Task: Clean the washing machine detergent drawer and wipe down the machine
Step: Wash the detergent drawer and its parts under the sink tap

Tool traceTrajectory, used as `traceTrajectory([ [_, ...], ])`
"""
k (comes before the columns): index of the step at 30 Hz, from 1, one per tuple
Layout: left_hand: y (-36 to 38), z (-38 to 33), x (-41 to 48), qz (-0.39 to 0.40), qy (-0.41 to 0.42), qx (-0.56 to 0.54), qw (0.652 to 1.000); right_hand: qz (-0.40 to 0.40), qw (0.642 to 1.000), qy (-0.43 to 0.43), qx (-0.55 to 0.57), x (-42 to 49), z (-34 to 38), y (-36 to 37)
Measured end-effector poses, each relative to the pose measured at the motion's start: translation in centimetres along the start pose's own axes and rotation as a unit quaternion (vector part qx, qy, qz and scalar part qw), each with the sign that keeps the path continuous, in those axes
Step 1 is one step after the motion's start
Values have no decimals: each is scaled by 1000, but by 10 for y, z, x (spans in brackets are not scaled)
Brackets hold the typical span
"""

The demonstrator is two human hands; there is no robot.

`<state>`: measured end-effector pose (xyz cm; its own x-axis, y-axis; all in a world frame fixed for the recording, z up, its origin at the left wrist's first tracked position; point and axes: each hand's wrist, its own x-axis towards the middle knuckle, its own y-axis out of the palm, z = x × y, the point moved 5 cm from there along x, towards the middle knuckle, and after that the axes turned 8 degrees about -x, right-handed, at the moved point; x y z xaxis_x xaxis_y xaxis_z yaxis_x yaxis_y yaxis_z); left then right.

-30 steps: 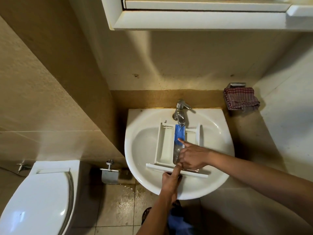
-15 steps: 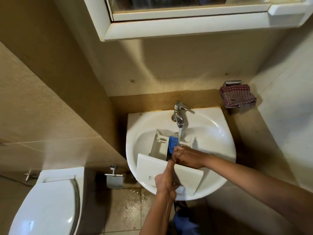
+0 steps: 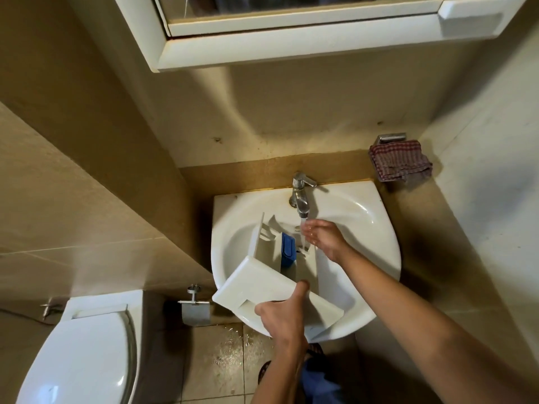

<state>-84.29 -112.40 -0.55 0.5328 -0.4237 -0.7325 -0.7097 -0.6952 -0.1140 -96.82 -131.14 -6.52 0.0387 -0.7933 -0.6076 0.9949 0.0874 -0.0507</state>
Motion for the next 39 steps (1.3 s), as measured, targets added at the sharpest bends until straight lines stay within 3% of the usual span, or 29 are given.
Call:
traceTrajectory([
  [2,1,-1,-4,5,7,7,1000,18,995,45,84,5,8,1],
  [5,2,-2,-5,16,16,6,1000,38,990,72,113,8,19,2],
  [9,8,-7,2,13,-7,-24,1000,43,997,32,50,10,31,-1],
  [12,16,-12,10,29,-3,-60,998,16,995,-45,-82,5,35,1],
  [15,22,-11,23,52,3,-76,996,-28,931,-162,-327,-3,36,8],
  [18,29,-8,32,74,7,-85,994,19,855,-238,-461,-9,22,12],
  [20,32,-4,35,80,3,-97,992,28,778,-260,-571,-12,11,8],
  [23,33,4,39,89,-3,-113,990,-68,644,-266,-714,-7,11,-5],
  [25,34,7,41,91,-5,-120,989,-83,629,-229,-738,-6,9,-2],
  [28,38,11,47,97,-18,-140,985,-39,663,-247,-705,-10,2,18],
  [29,39,12,49,103,-24,-153,983,-23,644,-292,-707,-14,0,25],
  [31,41,12,54,122,-29,-161,979,-25,573,-346,-743,-14,0,24],
  [36,46,14,62,148,-27,-129,980,-49,481,-238,-842,-11,-16,20],
  [39,44,16,71,129,-16,-111,985,63,518,-261,-812,-13,-20,35],
])
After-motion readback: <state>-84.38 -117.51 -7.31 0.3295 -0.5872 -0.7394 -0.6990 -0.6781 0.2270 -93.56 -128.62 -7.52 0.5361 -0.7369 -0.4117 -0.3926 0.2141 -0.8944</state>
